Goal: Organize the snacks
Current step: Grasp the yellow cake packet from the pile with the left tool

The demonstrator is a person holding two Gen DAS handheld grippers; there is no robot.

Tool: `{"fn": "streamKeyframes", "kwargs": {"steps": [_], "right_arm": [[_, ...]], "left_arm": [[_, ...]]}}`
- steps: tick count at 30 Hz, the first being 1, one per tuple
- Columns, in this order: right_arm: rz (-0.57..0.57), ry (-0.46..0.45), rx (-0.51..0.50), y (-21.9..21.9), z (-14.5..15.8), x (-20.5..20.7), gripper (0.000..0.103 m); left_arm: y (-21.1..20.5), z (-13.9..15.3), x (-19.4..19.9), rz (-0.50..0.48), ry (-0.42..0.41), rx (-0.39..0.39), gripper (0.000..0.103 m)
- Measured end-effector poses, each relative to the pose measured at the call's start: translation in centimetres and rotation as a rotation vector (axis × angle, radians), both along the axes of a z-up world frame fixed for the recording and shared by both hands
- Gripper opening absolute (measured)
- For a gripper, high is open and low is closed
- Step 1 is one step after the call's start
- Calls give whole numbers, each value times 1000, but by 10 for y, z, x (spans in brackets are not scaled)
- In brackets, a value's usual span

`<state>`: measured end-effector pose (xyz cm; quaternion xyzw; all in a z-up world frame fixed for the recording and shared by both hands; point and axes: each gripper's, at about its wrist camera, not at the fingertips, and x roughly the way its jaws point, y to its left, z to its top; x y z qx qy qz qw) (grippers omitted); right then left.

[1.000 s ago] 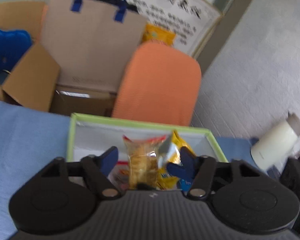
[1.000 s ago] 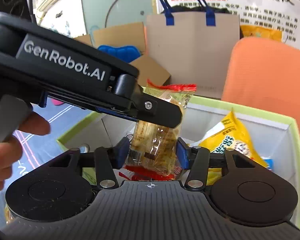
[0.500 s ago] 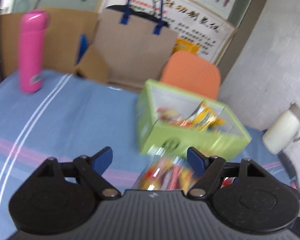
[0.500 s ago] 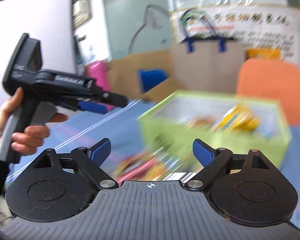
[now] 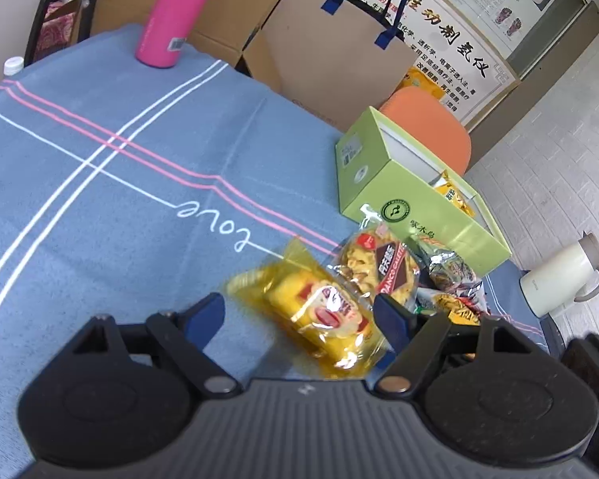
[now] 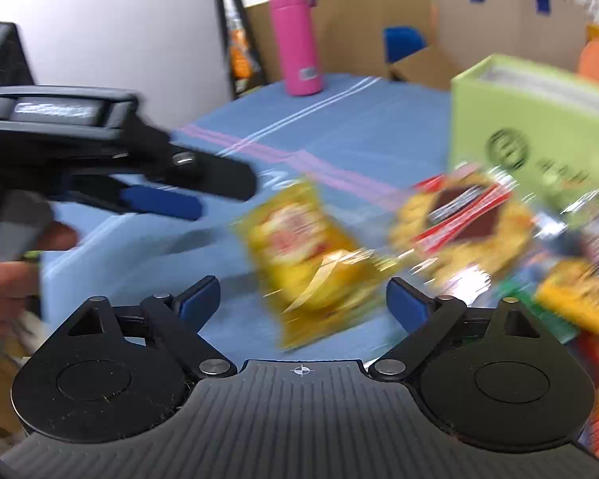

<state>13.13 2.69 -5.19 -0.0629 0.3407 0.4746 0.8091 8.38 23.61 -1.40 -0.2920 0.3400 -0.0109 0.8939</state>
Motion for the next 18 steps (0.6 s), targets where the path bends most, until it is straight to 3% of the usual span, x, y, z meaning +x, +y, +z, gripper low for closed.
{"fn": "streamKeyframes", "kwargs": {"steps": [3,5,9,12,18], "right_arm": [[40,-6,20,-2,6,-23,80],[36,-56,13,-1,10,-31,80],[-61,-206,-65,11,17,-21,82],[-46,-245,-118,25,16,-8,83],[36,-153,-112,34,11,-8,86]], "left_arm": [[3,-3,-2,-6,-4,-9,77],[4,-4,-1,-3,-1,-23,77],[2,-1,6,-19,-5,-49,77],[2,0,9,-13,-2,-48,77],[9,-2,3,7,3,-48,77]]}}
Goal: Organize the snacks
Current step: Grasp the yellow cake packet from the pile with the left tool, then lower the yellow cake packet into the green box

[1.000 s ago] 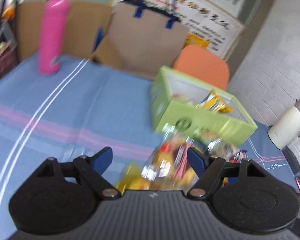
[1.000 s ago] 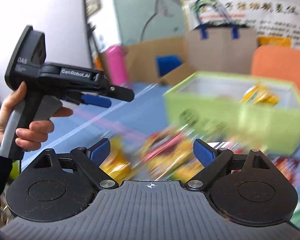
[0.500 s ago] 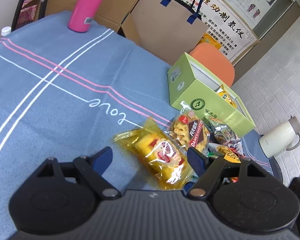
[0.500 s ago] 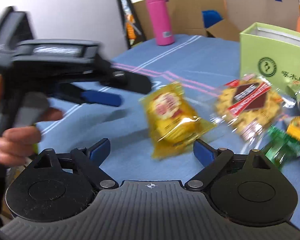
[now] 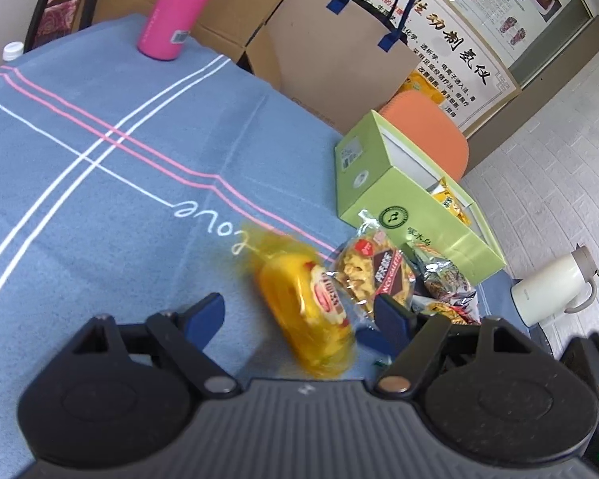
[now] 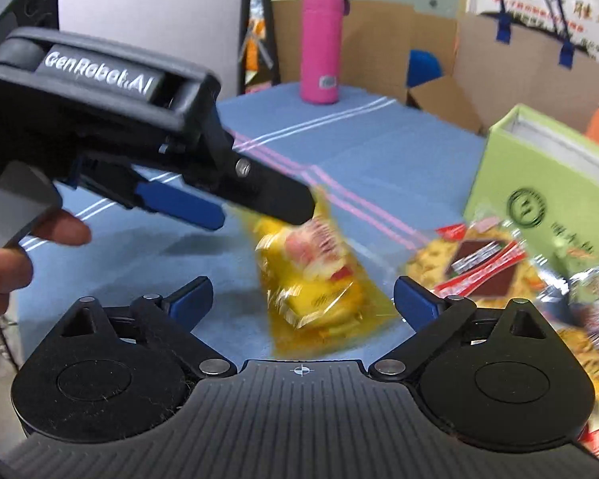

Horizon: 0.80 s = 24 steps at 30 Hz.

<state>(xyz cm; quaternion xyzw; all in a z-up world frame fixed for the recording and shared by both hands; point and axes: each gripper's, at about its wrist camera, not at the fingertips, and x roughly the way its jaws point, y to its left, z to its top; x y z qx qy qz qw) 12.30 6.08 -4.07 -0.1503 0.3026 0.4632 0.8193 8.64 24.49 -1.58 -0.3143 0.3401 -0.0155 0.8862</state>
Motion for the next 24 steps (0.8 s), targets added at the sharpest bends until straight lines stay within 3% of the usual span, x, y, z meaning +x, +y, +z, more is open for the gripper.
{"fn": "streamKeyframes", "kwargs": {"steps": [2,6,9,10,13,19,21,23,24], "right_arm": [[22,23,42,-5,2,-11,86],[-40,-53,64,-10,11,-22,87],[-76,28,79,0,10,-10,87],[-85,40,90,4,7,-8,82],[-110,80,94,13,-4,4,82],[-107,91,69,34,-16,13,79],[-113,72,64,37,-16,13,76],[-112,46,63,37,-15,9,55],[-113,29,63,36,-14,8,50]], "left_arm": [[1,-1,0,1,2,2,77],[1,1,11,2,-2,-7,77],[1,4,25,-17,24,32,77],[3,4,28,-30,36,60,77],[8,2,40,-118,92,93,77],[1,-4,52,-235,103,126,75],[-5,-9,54,-257,96,105,54],[-5,-11,51,-243,80,100,35],[-4,-9,48,-240,76,76,33]]}}
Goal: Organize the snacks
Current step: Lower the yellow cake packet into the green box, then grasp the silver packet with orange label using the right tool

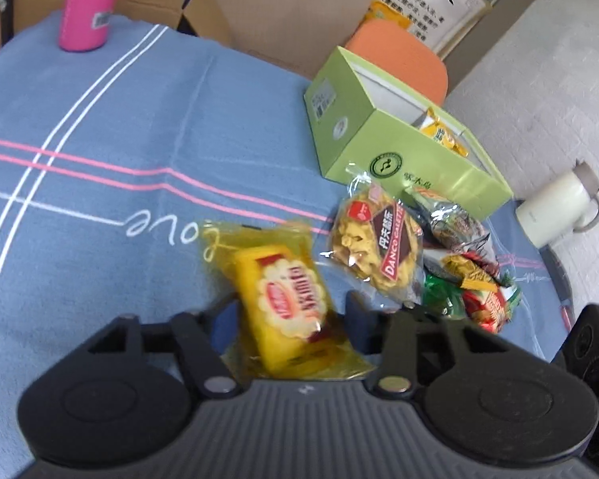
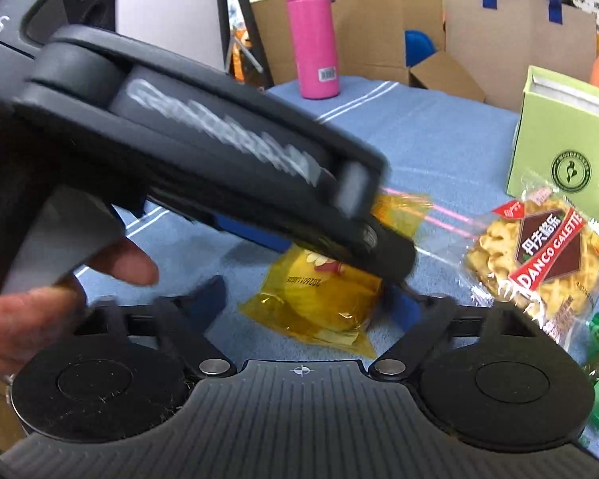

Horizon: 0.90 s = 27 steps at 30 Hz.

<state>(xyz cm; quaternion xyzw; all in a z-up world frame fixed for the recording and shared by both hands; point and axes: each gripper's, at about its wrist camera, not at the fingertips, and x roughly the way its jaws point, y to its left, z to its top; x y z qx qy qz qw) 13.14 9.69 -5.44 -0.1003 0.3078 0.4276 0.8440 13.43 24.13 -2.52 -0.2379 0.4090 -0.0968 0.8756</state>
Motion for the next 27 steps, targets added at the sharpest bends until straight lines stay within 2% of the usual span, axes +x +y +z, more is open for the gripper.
{"fn": "streamKeyframes", "kwargs": {"steps": [2,5,9,11,15,19,22,23,24,25,27], "right_arm": [[-5,-31,11,-10,4,-3,39],[-7,-119,29,-24,28,-5,37],[-65,-294,46,-37,77,32,38],[-103,-336,51,-45,99,65,39],[-162,-278,70,-61,118,140,39],[-181,-149,64,-65,103,201,39],[-182,-87,62,-69,85,226,41],[-182,-72,68,-72,81,229,43],[-183,-55,81,-74,79,233,49],[-184,-42,98,-78,79,235,56],[-195,-59,117,-85,83,227,64]], "left_arm": [[-2,10,-4,-2,-33,-47,31],[-14,48,13,-21,-136,-39,31],[-41,101,74,-69,-254,19,31],[-54,114,112,-90,-266,42,31],[-72,111,180,-108,-223,76,31],[-75,79,223,-99,-138,72,31],[-72,63,237,-101,-128,51,32],[-70,62,237,-87,-142,51,37],[-67,65,235,-61,-158,54,57],[-63,69,229,-30,-182,48,67],[-56,81,214,-9,-235,23,67]]}}
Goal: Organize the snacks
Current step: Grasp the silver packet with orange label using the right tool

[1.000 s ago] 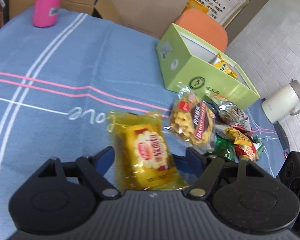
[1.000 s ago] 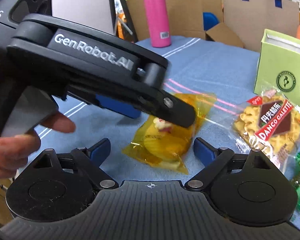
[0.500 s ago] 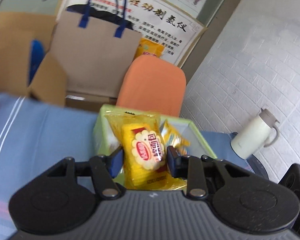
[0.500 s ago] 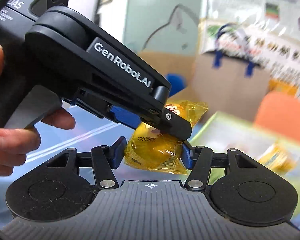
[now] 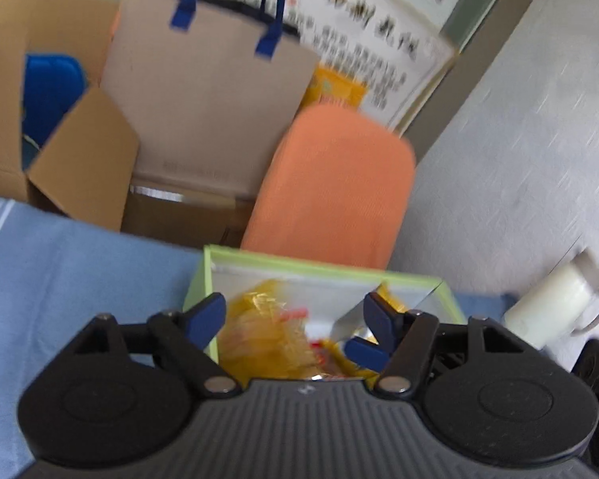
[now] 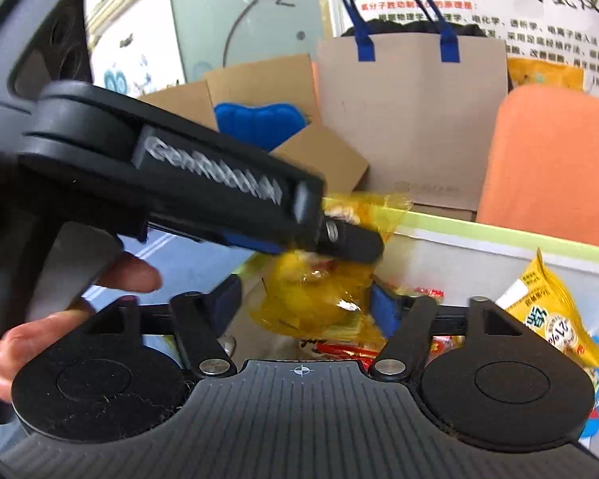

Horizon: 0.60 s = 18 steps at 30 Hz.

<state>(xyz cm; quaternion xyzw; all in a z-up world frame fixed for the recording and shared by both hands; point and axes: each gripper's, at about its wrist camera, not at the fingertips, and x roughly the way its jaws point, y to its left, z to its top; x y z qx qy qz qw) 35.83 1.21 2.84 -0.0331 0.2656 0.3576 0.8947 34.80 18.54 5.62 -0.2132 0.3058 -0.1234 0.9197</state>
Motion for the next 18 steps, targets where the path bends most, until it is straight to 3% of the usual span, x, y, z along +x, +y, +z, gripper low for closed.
{"fn": "streamKeyframes", "kwargs": {"steps": [5,7,9,18], "right_arm": [[-45,-123,58,-43,27,-51,76],[-54,-153,83,-63,30,-75,84],[-87,-169,87,-82,27,-99,85],[-271,-19,74,-159,-32,-229,87]], "left_arm": [[3,26,-63,32,-62,17,69],[-4,23,-92,34,-61,31,69],[-11,9,-122,21,-53,16,69],[-66,-66,-229,-1,89,-83,69]]}}
